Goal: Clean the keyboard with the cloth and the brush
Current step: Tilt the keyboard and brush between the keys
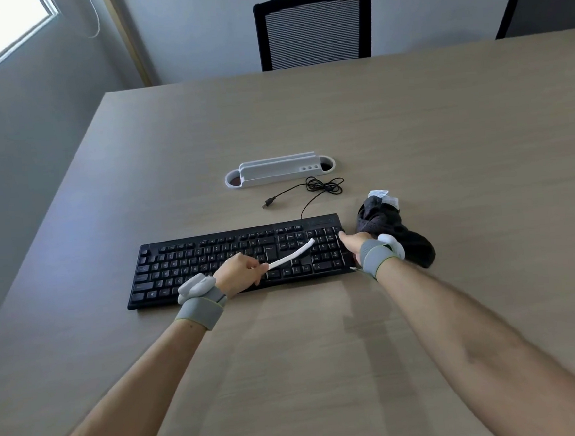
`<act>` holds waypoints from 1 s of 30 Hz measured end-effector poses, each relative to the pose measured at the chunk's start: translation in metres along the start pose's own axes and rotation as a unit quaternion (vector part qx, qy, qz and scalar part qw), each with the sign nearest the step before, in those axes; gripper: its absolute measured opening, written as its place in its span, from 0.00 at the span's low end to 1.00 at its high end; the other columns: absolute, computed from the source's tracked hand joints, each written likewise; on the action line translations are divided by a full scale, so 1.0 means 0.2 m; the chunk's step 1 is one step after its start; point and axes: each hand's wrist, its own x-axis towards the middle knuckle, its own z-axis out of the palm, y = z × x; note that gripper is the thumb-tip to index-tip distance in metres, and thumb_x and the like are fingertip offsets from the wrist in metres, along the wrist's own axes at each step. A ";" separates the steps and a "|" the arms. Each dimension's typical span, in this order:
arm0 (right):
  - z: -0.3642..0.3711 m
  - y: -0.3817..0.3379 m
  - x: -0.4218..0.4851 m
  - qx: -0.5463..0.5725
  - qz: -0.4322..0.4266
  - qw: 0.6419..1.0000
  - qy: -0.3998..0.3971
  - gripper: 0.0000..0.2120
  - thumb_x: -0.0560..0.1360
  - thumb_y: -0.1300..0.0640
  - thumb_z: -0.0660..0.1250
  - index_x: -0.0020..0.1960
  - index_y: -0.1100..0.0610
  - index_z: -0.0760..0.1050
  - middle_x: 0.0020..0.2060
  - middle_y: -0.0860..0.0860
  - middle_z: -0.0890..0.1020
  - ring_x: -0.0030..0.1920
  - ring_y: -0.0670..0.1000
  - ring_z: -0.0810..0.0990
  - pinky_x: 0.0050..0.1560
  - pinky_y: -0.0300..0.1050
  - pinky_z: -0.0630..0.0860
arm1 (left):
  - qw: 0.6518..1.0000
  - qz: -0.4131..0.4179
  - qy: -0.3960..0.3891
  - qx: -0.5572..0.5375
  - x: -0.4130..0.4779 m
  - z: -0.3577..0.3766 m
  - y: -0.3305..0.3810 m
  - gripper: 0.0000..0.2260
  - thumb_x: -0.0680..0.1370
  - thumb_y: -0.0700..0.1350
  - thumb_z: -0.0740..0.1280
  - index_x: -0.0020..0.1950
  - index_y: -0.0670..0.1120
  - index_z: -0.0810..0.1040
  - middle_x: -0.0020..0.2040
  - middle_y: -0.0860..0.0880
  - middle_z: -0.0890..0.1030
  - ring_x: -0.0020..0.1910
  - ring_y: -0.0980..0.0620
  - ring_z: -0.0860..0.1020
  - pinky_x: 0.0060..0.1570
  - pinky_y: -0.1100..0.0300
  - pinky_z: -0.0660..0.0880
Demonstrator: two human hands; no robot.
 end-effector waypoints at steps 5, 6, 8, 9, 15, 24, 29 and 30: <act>0.01 0.01 -0.01 0.046 0.011 0.998 -0.038 0.29 0.81 0.48 0.56 0.74 0.66 0.56 0.73 0.56 0.63 0.71 0.57 0.66 0.70 0.47 0.64 | 0.999 -0.012 -0.036 0.033 0.02 -0.07 0.05 0.21 0.78 0.52 0.61 0.25 0.47 0.73 0.26 0.49 0.71 0.26 0.52 0.68 0.29 0.62 0.67; 0.02 0.00 -0.02 0.047 0.009 0.998 -0.041 0.29 0.81 0.48 0.54 0.74 0.65 0.55 0.73 0.56 0.63 0.72 0.57 0.66 0.70 0.47 0.64 | 0.998 -0.021 -0.049 0.043 0.02 -0.09 0.06 0.21 0.78 0.52 0.61 0.26 0.46 0.73 0.26 0.49 0.70 0.24 0.53 0.67 0.28 0.63 0.67; 0.01 -0.02 -0.04 0.049 0.008 0.998 -0.046 0.29 0.82 0.48 0.52 0.75 0.65 0.54 0.74 0.57 0.61 0.73 0.57 0.63 0.71 0.48 0.62 | 0.995 -0.033 -0.057 0.074 0.02 -0.12 0.07 0.21 0.78 0.53 0.60 0.27 0.46 0.73 0.27 0.48 0.72 0.25 0.53 0.68 0.29 0.63 0.68; 0.01 -0.03 -0.04 0.052 0.005 0.998 -0.048 0.29 0.82 0.47 0.50 0.75 0.65 0.52 0.75 0.57 0.60 0.73 0.57 0.62 0.72 0.49 0.61 | 0.994 -0.037 -0.053 0.090 0.02 -0.15 0.07 0.20 0.78 0.53 0.60 0.29 0.46 0.74 0.28 0.48 0.73 0.26 0.53 0.69 0.30 0.62 0.69; 0.00 0.01 0.03 0.101 0.015 0.995 -0.008 0.28 0.82 0.48 0.52 0.74 0.65 0.55 0.72 0.58 0.65 0.71 0.58 0.66 0.69 0.49 0.64 | 0.980 -0.068 -0.006 0.189 0.03 -0.38 0.00 0.15 0.78 0.50 0.62 0.45 0.42 0.84 0.29 0.49 0.74 0.26 0.56 0.67 0.28 0.65 0.65; 0.04 0.07 0.09 0.131 -0.038 0.989 0.051 0.23 0.80 0.49 0.57 0.68 0.65 0.70 0.65 0.58 0.75 0.64 0.59 0.74 0.62 0.46 0.70 | 0.963 0.080 0.113 0.232 0.11 -0.21 0.22 0.17 0.74 0.59 0.64 0.46 0.47 0.83 0.36 0.53 0.79 0.42 0.51 0.76 0.63 0.54 0.65; 0.02 0.10 0.14 0.143 -0.032 0.988 0.053 0.23 0.78 0.47 0.59 0.60 0.65 0.76 0.39 0.54 0.79 0.43 0.55 0.75 0.48 0.46 0.71 | 0.955 0.045 0.109 0.271 0.15 -0.26 0.14 0.16 0.74 0.59 0.64 0.45 0.48 0.83 0.43 0.51 0.82 0.45 0.51 0.77 0.61 0.55 0.67; 0.03 0.10 0.15 0.143 -0.033 0.987 0.062 0.23 0.78 0.46 0.60 0.58 0.65 0.78 0.34 0.53 0.76 0.40 0.55 0.74 0.46 0.46 0.71 | 0.959 0.035 0.100 0.261 0.15 -0.30 0.12 0.17 0.74 0.59 0.65 0.44 0.47 0.84 0.41 0.51 0.81 0.42 0.51 0.76 0.56 0.58 0.70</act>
